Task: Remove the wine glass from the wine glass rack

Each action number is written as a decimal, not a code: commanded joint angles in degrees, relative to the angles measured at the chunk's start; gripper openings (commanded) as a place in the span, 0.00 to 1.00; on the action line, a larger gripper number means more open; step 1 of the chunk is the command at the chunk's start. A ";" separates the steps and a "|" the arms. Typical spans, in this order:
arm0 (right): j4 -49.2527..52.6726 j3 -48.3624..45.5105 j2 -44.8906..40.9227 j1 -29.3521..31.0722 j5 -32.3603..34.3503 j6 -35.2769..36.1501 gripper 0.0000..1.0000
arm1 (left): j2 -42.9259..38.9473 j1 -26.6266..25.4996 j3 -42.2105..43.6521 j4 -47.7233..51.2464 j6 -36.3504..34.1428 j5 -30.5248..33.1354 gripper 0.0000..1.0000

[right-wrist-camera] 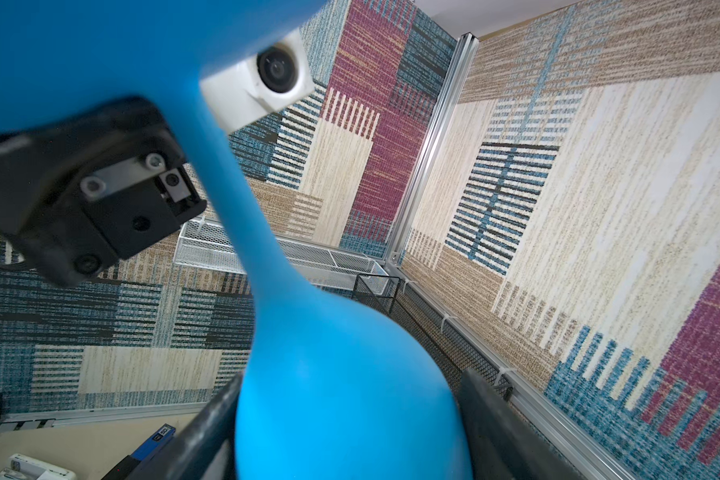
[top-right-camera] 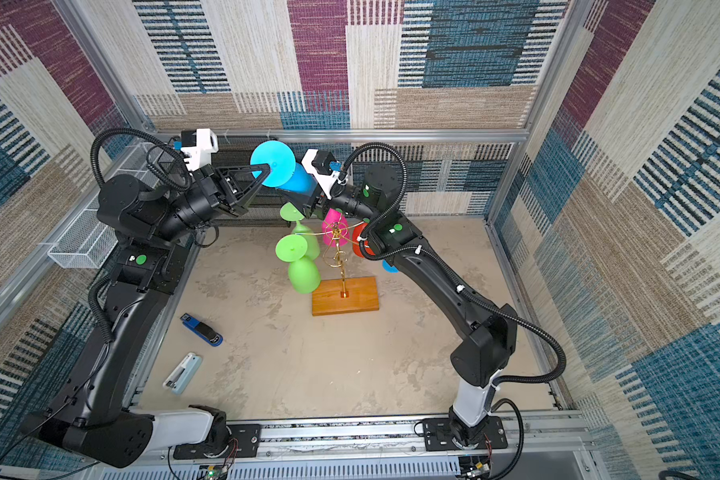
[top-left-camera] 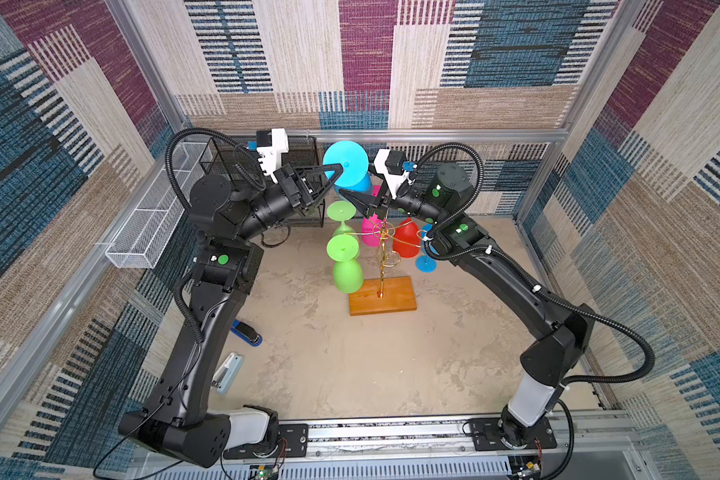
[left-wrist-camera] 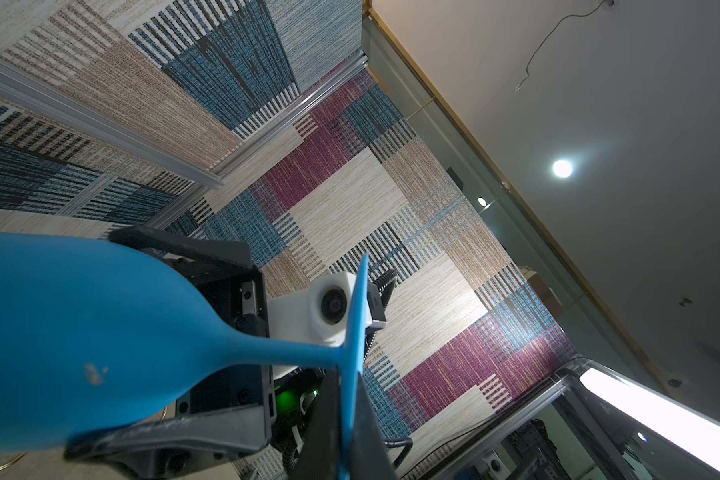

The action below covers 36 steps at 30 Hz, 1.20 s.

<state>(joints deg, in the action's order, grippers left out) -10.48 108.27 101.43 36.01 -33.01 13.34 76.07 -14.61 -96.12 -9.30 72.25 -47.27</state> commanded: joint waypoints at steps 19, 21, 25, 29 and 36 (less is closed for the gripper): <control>21.51 6.70 -4.17 0.20 13.28 -6.26 0.61 | -2.82 1.25 4.38 -5.64 -16.94 4.80 0.52; 25.00 6.67 -5.42 0.20 15.01 -6.60 0.60 | -4.09 1.25 6.04 -4.28 -25.94 8.30 0.52; 31.08 5.43 -8.55 0.20 17.95 -7.00 0.58 | -6.93 1.15 12.82 -6.69 -45.80 20.83 0.52; 32.98 2.32 -12.40 0.20 18.72 -6.79 0.52 | -6.08 1.08 18.59 -18.54 -62.83 21.48 0.51; 34.46 -0.39 -15.07 0.20 21.22 -7.18 0.48 | -3.67 1.08 21.67 -27.89 -69.39 24.59 0.50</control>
<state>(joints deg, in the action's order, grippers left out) 23.00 108.66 87.15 36.10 -14.35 6.94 72.64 -13.63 -76.07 -27.55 9.21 -25.58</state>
